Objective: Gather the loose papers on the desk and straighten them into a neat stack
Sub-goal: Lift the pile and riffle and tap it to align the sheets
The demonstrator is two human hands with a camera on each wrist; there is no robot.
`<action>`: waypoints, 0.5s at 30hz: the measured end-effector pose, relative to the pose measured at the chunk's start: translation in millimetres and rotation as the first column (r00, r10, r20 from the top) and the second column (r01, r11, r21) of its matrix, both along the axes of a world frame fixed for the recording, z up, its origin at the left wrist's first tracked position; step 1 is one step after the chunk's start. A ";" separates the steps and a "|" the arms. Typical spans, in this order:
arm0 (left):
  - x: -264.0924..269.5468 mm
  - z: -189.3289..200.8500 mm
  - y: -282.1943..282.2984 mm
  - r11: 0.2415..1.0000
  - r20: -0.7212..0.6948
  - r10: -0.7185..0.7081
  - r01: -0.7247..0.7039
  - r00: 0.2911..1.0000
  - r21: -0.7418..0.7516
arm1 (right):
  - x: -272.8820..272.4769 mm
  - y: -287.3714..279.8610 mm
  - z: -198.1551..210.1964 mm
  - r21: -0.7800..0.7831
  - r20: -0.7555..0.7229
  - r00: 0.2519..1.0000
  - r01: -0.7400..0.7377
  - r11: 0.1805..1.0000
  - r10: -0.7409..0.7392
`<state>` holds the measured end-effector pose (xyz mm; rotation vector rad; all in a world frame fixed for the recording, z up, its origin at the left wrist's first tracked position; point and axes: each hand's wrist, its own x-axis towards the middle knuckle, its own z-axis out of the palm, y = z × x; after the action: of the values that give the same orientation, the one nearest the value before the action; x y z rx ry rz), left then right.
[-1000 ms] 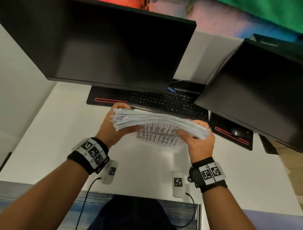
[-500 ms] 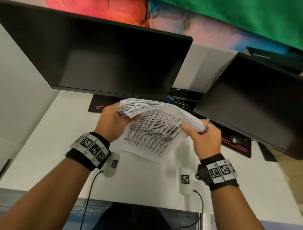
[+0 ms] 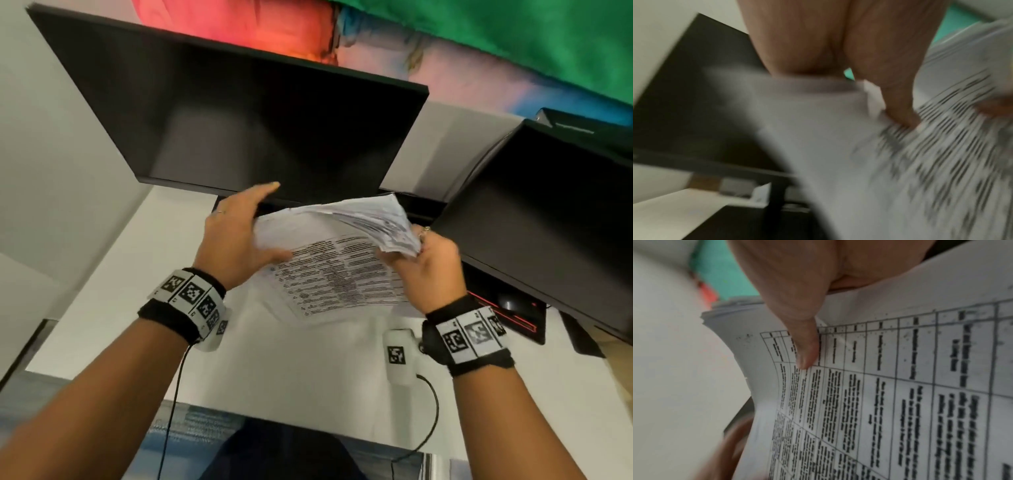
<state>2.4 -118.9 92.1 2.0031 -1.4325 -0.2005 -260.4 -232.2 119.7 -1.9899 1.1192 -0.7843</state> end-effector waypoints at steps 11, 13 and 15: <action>-10.9 -41.7 0.5 0.999 -0.835 0.042 -0.015 0.549 0.041 | -25.1 4.9 -45.5 0.430 0.319 0.920 0.072 0.900 -0.226; -26.0 -43.7 -3.4 0.984 -0.656 0.118 -0.176 0.746 -0.024 | -27.5 11.1 -52.0 0.383 0.353 0.893 0.134 0.914 -0.278; -42.0 -48.0 0.3 0.965 -0.444 0.139 -0.221 0.885 -0.139 | -29.6 23.9 -59.0 0.296 0.375 0.878 0.192 0.936 -0.299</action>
<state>-39.6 -118.6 44.0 1.7835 -0.9410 -0.3874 -290.0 -208.2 60.7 -1.3969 1.1594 -1.0816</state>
